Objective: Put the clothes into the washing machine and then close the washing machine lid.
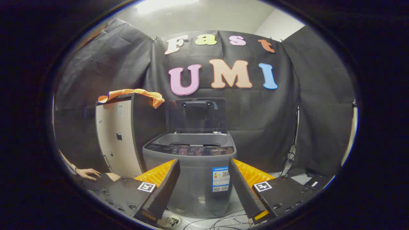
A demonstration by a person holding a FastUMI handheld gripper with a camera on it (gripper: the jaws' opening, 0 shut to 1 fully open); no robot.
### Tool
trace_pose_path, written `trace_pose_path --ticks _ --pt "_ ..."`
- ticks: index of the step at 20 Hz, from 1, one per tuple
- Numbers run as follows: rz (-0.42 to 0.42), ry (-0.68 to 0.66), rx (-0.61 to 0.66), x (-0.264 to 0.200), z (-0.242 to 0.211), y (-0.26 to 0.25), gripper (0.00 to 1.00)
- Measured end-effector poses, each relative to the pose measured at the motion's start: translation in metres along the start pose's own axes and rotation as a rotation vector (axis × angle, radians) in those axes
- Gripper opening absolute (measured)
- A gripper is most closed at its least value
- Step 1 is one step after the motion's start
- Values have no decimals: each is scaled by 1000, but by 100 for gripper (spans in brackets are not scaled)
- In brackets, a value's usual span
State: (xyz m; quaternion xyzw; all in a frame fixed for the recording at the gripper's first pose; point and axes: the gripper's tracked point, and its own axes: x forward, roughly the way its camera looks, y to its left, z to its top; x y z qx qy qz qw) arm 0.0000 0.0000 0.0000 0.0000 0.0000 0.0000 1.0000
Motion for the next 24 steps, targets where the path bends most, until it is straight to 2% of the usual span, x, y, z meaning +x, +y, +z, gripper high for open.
trace_pose_path --ticks 24 --pt "-7 -5 2 2 1 -2 95"
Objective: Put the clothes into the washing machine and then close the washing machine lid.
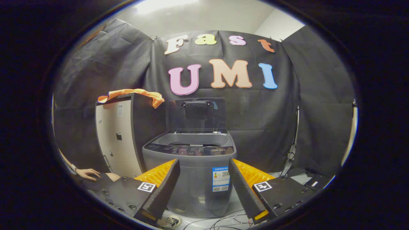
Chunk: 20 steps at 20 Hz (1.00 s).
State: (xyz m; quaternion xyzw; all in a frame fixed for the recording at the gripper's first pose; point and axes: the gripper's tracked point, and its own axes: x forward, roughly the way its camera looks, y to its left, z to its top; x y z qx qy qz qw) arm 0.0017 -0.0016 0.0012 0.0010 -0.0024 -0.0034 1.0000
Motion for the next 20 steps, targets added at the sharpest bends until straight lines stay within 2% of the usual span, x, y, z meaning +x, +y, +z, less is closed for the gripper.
trace_pose_path --ticks 3,5,8,11,14,20 --pt "21 -32 49 13 13 14 95" --pt "65 -119 111 30 50 33 95" --pt "149 -221 141 67 121 60 95" --pt "252 -216 137 108 178 98 95" --pt "357 -220 77 144 228 146 95" --pt "509 -143 0 209 278 261 95"
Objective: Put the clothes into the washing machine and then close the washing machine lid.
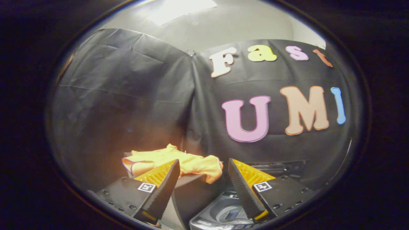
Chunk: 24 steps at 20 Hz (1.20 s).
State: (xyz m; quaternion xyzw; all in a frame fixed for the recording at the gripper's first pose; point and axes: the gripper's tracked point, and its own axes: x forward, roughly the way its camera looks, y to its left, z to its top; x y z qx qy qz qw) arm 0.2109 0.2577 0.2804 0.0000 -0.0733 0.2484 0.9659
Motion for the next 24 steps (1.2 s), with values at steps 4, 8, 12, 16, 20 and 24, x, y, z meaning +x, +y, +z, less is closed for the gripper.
trace_pose_path --ticks 4,8,12,16,20,24 --pt "55 85 -14 63 -1 45 96" --pt "68 233 -70 102 -34 68 97" --pt "97 352 -41 119 -68 83 98" --pt "84 447 1 124 -98 78 98" --pt "91 501 69 121 -115 81 96" --pt "88 509 88 118 -116 77 56"
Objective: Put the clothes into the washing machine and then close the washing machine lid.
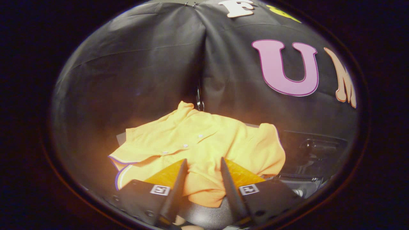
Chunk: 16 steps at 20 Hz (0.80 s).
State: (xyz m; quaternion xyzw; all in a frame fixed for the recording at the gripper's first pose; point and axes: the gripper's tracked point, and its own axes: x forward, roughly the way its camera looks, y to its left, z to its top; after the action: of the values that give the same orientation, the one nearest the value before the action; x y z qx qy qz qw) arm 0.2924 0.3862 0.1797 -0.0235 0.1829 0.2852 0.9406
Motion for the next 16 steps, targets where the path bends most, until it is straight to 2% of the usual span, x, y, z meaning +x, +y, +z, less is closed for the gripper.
trace_pose_path --ticks 1,2,3,7,11,16 --pt "-2 -2 18 1 0 -1 36" --pt "-7 1 38 1 0 -1 30" --pt "-9 3 56 0 -1 -1 19" --pt "-10 -35 76 -5 5 -6 19" --pt "-58 -101 61 -22 24 -31 19" --pt "-235 -145 61 -59 37 -108 18"
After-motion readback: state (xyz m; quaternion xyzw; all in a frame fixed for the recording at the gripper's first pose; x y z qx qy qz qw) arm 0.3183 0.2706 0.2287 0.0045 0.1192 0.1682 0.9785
